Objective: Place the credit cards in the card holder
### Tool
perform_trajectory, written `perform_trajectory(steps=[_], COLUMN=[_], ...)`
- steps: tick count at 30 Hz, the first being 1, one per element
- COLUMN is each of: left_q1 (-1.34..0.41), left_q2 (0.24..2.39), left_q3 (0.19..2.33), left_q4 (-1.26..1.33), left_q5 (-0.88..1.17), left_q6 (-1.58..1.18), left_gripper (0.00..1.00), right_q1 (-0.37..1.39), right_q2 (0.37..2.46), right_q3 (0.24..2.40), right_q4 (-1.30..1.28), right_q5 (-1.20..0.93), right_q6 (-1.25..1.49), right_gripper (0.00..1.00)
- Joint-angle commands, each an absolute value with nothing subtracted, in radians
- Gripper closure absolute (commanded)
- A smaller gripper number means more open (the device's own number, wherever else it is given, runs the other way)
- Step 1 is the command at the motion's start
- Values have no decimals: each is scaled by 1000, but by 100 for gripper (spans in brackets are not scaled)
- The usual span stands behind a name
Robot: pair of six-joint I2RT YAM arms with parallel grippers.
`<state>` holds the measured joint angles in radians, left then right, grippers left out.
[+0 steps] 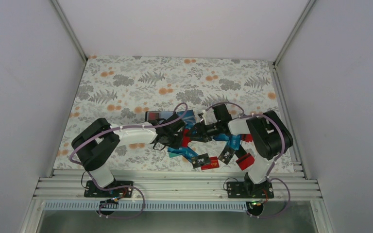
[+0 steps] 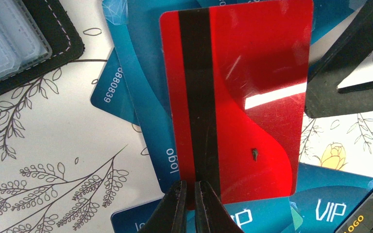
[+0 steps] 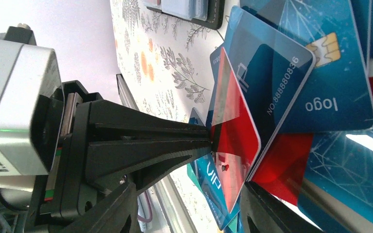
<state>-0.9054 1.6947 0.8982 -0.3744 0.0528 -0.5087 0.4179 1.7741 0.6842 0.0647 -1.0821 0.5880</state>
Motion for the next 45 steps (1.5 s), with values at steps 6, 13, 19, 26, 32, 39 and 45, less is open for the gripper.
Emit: perform_trajectory(steps=[6, 13, 19, 26, 32, 39, 45], left_q1=[-910, -910, -910, -911, -910, -881, -762], left_q2=[1753, 1760, 1756, 1724, 1635, 1443, 1232], left_q3=[862, 865, 866, 862, 866, 918, 949], left_q4=[-408, -410, -413, -416, -448, -543, -575], left_q5=[46, 47, 44, 38, 12, 2, 107], left_q6=[-504, -500, -499, -506, -515, -470, -397], left_gripper=[94, 94, 94, 94, 94, 79, 66], right_q1=[450, 476, 482, 486, 483, 485, 485], right_q2=[1824, 1860, 1876, 1871, 1810, 1642, 1563], right_q3=[680, 681, 687, 696, 727, 783, 789], right_q4=[158, 198, 191, 133, 28, -68, -12], right_q5=[-1120, -1120, -1081, -999, -970, -965, -1025], right_q6=[605, 613, 612, 589, 532, 475, 464], right_gripper=[47, 51, 66, 95, 96, 96, 96])
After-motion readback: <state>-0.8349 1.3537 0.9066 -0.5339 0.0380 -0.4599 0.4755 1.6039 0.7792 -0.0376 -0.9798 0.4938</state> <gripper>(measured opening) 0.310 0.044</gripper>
